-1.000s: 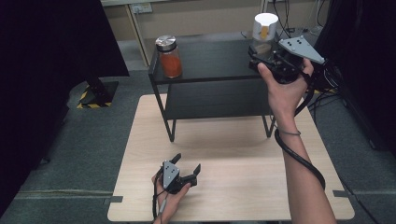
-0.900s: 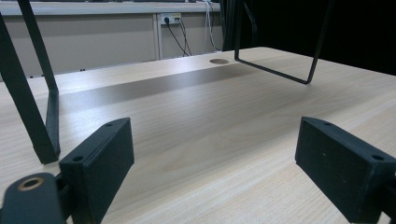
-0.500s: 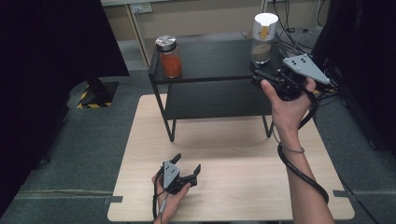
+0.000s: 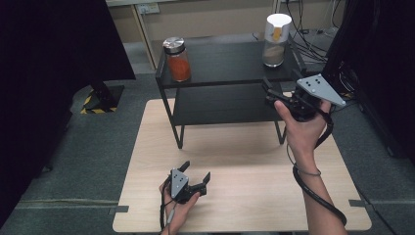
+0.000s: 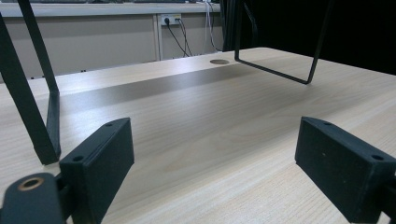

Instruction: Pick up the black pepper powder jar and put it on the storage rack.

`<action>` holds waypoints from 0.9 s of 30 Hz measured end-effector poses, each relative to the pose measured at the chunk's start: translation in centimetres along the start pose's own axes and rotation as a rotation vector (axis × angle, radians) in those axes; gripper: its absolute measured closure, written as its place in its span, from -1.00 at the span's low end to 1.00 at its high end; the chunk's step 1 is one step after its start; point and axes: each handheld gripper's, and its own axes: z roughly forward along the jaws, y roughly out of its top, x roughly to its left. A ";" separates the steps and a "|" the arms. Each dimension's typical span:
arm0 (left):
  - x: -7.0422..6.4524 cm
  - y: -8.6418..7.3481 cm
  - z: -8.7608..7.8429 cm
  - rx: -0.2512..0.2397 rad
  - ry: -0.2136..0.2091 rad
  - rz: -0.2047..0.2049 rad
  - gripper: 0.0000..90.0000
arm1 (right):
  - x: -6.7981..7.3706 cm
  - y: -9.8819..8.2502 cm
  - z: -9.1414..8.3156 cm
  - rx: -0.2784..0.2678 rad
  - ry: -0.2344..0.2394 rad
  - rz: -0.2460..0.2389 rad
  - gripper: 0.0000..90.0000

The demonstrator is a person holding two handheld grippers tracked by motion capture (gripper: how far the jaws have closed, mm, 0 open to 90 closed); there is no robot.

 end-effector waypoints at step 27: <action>-0.1 0.0 0.0 -0.001 0.002 0.003 -0.75 | -1.0 -6.4 -3.9 0.076 0.042 0.013 -0.68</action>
